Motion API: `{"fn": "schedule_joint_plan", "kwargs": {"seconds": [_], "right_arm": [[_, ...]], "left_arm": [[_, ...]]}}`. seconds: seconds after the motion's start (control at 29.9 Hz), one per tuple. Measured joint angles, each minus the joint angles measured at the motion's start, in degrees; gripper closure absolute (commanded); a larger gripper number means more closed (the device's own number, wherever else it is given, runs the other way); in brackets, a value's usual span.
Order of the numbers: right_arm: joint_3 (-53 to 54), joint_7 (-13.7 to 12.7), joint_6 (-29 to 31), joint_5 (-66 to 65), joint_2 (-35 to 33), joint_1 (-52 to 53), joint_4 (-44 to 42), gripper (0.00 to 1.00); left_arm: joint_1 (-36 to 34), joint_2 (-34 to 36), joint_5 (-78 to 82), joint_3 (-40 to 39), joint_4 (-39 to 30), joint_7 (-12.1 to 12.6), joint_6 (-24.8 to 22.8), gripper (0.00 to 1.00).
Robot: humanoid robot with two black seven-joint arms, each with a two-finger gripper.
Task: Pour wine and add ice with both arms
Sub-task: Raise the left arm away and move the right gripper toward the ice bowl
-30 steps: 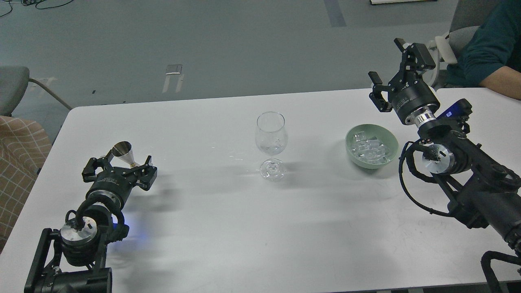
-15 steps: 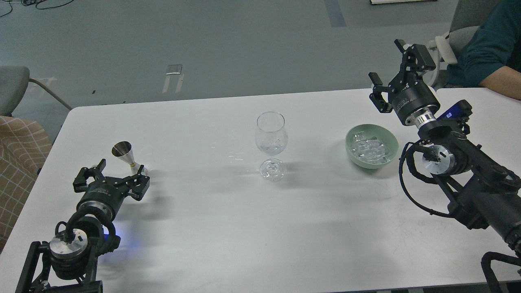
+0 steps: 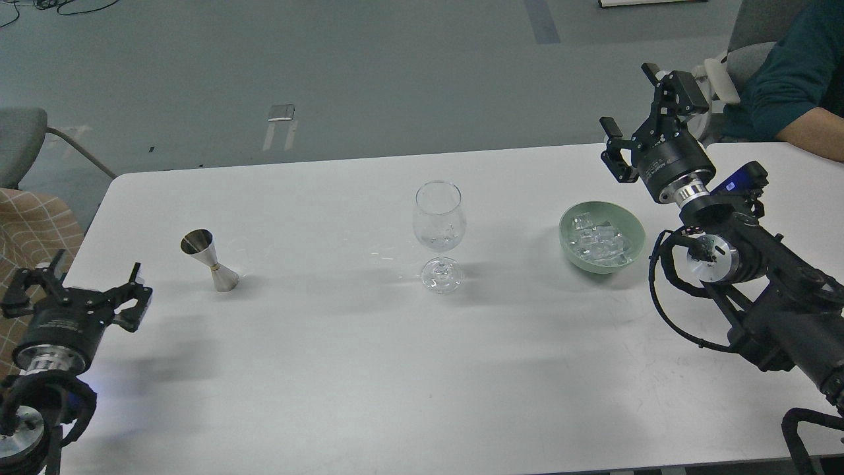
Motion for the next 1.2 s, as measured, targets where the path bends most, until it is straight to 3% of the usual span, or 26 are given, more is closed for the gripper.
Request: {"fn": "schedule_joint_plan", "kwargs": {"seconds": [0.1,0.2,0.43,0.67,0.8,1.2], "right_arm": [[0.0,0.0,0.08,0.0,0.0,0.0,0.0,0.0],[-0.11,0.0,0.26,-0.21,-0.25,0.06,0.05,0.0],[-0.42,-0.09,0.44,-7.23,-3.83,0.21,3.48,0.0],[-5.1,-0.65,0.45,-14.94,-10.11,0.05,8.72,0.0],[-8.07,-0.64,0.18,-22.63,-15.13,-0.43,12.81,0.0],[-9.41,-0.36,-4.31,-63.99,-23.19,-6.71,19.62,0.0]], "left_arm": [[-0.34,3.9,0.21,-0.16,0.53,-1.73,-0.22,0.02],[-0.66,9.13,0.73,0.2,1.56,-1.95,-0.91,0.02],[-4.71,17.47,6.66,2.46,2.38,-2.36,-8.49,0.02],[-19.89,18.27,19.65,9.51,4.04,-4.02,-9.36,0.03],[-26.13,17.89,24.28,13.77,6.73,-9.07,-8.74,0.03],[-28.11,14.98,24.63,18.98,5.71,-10.06,-11.02,0.02]]}}
